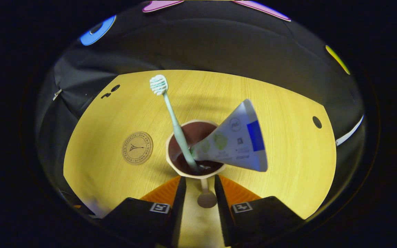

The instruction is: Put the toothbrush and toothpaste on the desktop into the cup, then pick up the cup and place it on the coaster on the desktop.

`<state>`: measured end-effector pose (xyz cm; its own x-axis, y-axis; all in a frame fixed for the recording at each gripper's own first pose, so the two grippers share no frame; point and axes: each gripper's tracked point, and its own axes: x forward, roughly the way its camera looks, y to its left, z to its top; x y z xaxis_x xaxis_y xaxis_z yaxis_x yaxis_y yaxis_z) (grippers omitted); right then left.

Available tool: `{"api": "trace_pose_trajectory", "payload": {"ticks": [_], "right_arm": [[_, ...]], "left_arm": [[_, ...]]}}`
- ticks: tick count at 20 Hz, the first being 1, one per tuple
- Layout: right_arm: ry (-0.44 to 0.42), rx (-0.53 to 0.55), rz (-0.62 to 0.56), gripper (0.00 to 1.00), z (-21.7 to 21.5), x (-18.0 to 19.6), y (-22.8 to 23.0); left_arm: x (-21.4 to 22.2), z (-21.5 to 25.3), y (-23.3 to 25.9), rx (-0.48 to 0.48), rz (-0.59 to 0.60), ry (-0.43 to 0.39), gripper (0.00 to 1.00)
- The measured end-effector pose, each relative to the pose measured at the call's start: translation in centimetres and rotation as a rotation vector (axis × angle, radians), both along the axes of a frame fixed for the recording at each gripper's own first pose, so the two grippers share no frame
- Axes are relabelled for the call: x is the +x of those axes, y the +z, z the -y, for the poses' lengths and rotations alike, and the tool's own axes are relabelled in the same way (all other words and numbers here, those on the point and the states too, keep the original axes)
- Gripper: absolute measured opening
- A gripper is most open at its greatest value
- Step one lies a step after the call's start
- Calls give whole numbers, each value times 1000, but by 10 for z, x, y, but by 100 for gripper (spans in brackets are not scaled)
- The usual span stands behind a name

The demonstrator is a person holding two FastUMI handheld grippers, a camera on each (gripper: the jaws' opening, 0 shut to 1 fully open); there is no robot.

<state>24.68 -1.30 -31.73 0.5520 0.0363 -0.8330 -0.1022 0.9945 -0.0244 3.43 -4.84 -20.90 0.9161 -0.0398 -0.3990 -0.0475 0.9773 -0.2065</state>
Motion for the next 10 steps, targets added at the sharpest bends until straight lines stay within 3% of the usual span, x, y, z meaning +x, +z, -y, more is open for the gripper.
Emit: {"api": "trace_pose_trajectory", "payload": {"ticks": [1,2,6,10], "right_arm": [[6,-13,8,46,-1,-2,3],[22,-28,15,28,0,1,0],[15,-28,37,19,2,4,4],[1,-21,70,19,2,5,6]], "left_arm": [[0,-1,-2,2,-2,-5,88],[0,-1,-3,7,-4,-8,88],[5,-5,-3,-9,-3,0,88],[11,-15,-3,-30,-4,19,88]]}}
